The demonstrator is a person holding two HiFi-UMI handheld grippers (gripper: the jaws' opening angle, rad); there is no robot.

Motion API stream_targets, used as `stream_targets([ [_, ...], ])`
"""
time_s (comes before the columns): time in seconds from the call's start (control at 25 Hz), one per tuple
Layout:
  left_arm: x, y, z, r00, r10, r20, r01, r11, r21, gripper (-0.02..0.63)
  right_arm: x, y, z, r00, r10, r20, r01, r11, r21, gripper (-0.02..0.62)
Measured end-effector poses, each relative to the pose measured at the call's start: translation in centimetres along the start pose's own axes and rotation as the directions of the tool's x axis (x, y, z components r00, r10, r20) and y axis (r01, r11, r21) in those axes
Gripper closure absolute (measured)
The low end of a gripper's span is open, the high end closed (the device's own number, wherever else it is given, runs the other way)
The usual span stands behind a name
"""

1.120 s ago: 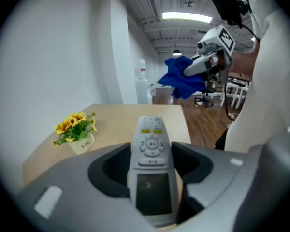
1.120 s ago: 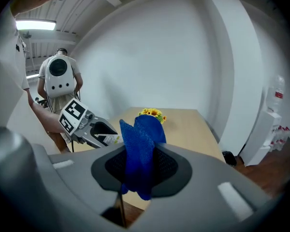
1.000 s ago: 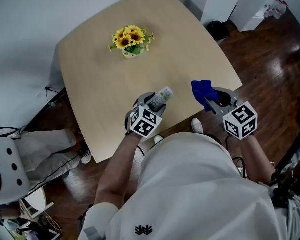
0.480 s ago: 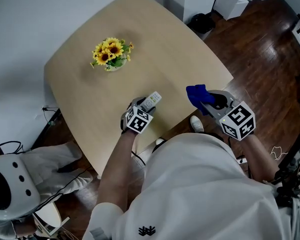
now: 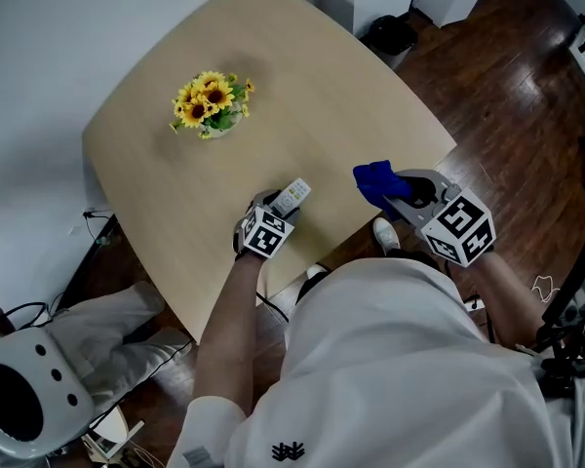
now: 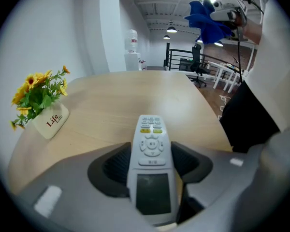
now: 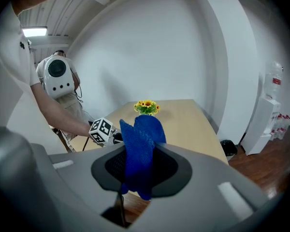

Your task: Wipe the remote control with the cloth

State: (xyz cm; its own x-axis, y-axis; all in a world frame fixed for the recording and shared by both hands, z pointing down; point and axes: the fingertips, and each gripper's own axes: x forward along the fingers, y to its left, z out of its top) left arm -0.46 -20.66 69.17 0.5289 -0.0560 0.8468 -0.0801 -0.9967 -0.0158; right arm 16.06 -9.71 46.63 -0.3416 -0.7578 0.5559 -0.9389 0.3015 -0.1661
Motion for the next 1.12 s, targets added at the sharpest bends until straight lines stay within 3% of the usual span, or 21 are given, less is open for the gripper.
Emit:
stream_targets([
  [0.56, 0.2, 0.7, -0.8, 0.999, 0.024, -0.042, -0.022, 0.998, 0.05, 0.306, 0.2, -0.4, -0.7, 1.0, 0.018, 0.005, -0.018, 1.0, 0.013, 0.509],
  [0.84, -1.2, 1.0, 0.0, 0.998, 0.068, -0.001, -0.067, 0.997, 0.041, 0.303, -0.1, -1.4, -1.1, 1.0, 0.015, 0.02, -0.015, 0.999, 0.035, 0.509],
  [0.96, -2.9, 2.0, 0.1, 0.988, 0.147, 0.039, -0.147, 0.989, 0.005, 0.303, 0.5, -1.5, -1.2, 0.999, 0.039, 0.029, -0.04, 0.999, 0.034, 0.509],
  [1.12, -6.4, 1.1, 0.2, 0.962, 0.257, 0.091, -0.244, 0.961, -0.128, 0.304, 0.7, -0.7, -1.6, 0.995, 0.089, 0.035, -0.09, 0.996, 0.006, 0.509],
])
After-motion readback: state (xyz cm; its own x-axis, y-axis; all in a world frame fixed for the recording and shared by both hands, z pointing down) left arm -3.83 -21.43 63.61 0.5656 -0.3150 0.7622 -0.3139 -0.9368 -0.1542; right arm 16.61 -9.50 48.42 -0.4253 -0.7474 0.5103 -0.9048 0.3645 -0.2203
